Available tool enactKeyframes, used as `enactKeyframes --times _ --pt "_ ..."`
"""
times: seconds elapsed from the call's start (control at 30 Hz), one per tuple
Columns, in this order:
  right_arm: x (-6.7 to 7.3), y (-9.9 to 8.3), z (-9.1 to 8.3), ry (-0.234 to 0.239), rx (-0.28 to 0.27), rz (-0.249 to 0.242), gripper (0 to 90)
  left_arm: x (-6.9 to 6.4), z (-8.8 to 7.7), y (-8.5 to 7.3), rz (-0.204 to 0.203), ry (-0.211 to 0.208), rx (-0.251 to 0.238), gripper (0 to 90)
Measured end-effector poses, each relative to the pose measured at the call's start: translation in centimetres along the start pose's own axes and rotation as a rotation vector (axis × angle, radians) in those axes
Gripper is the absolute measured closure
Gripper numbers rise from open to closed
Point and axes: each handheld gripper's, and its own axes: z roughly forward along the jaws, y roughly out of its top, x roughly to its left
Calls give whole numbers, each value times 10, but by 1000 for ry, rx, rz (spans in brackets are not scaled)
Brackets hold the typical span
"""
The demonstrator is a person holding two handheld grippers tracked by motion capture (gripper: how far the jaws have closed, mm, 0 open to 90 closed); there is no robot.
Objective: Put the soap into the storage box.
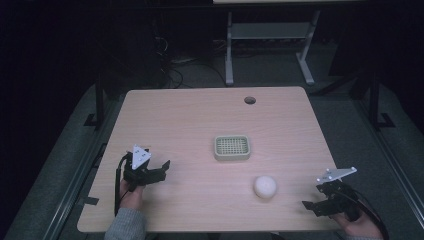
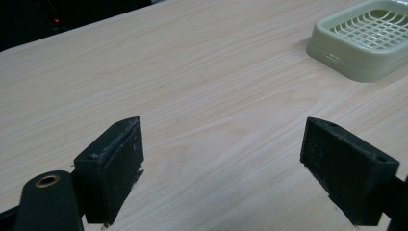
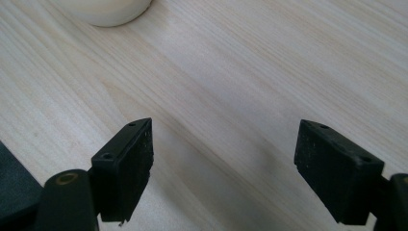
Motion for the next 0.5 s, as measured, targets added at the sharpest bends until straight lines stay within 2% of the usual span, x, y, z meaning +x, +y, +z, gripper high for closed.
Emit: enactKeyframes --times 0.17,0.3,0.5 --pt "4 7 -3 4 4 -27 199 0 0 0 -3 -5 3 148" --pt "11 20 -8 5 25 -74 194 0 -1 0 -2 -2 -9 148" --pt "16 33 -10 12 51 -104 180 2 -2 0 -12 1 -10 148"
